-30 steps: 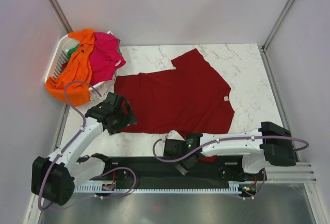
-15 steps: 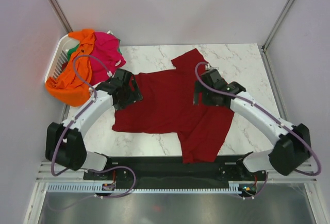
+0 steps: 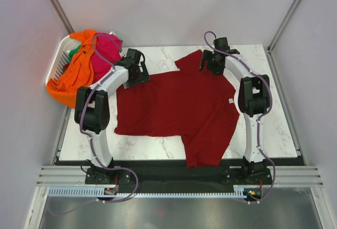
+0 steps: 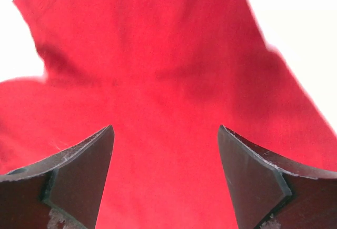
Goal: Fold and stack the t-shirts
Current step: Flatten the tshirt out
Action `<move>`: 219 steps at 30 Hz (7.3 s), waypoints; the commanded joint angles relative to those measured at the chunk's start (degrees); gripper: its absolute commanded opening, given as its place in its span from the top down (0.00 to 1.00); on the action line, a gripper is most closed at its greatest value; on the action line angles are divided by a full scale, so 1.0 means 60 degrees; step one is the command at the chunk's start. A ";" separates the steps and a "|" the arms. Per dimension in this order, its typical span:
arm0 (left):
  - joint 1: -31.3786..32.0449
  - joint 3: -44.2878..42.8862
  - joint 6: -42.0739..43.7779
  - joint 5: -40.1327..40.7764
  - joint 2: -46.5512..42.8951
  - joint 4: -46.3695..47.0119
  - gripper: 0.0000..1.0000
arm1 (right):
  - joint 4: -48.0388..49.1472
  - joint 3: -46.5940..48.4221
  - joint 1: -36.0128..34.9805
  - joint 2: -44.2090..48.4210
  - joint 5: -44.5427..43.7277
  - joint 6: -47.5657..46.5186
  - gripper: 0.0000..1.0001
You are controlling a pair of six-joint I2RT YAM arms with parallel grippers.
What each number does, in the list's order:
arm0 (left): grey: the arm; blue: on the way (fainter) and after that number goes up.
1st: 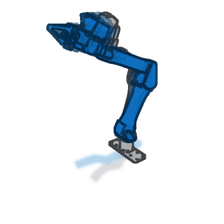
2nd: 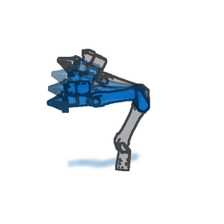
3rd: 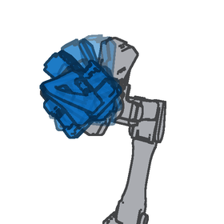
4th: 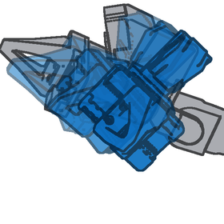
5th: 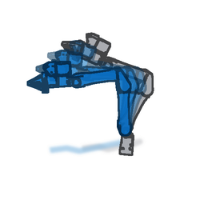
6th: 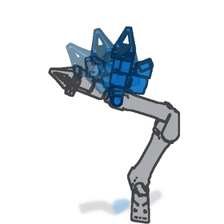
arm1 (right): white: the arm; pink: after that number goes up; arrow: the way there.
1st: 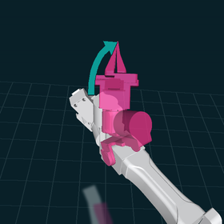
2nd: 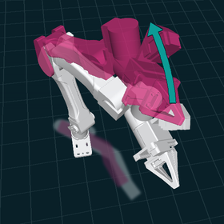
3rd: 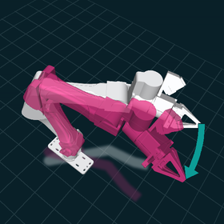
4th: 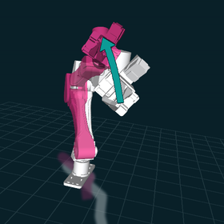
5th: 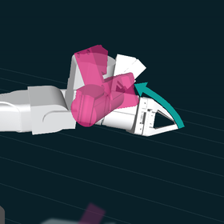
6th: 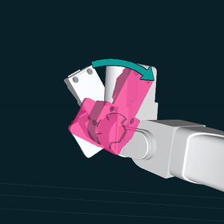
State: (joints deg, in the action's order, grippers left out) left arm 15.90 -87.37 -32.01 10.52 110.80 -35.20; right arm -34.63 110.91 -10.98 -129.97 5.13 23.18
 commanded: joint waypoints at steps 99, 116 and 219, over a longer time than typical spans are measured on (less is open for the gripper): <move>0.0060 0.3970 -0.0964 0.1028 -0.3832 -0.1326 0.01 | -0.1024 -0.8861 -0.1334 1.0045 -0.1133 -0.0289 0.02; 0.0060 0.5671 -0.1271 0.0341 -0.3512 0.1544 0.24 | -0.1142 -1.0560 -0.1334 1.1466 -0.1469 0.1175 0.02; -0.1096 0.4367 0.0398 -0.1971 -0.4435 -0.0695 0.97 | -0.2725 -0.4351 -0.3444 0.7440 -0.5557 0.0488 1.00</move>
State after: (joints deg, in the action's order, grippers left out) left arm 10.90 -58.19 -32.99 1.89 83.33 -38.17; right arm -55.31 80.90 -33.82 -83.20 -27.29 31.77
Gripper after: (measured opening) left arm 0.040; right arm 0.021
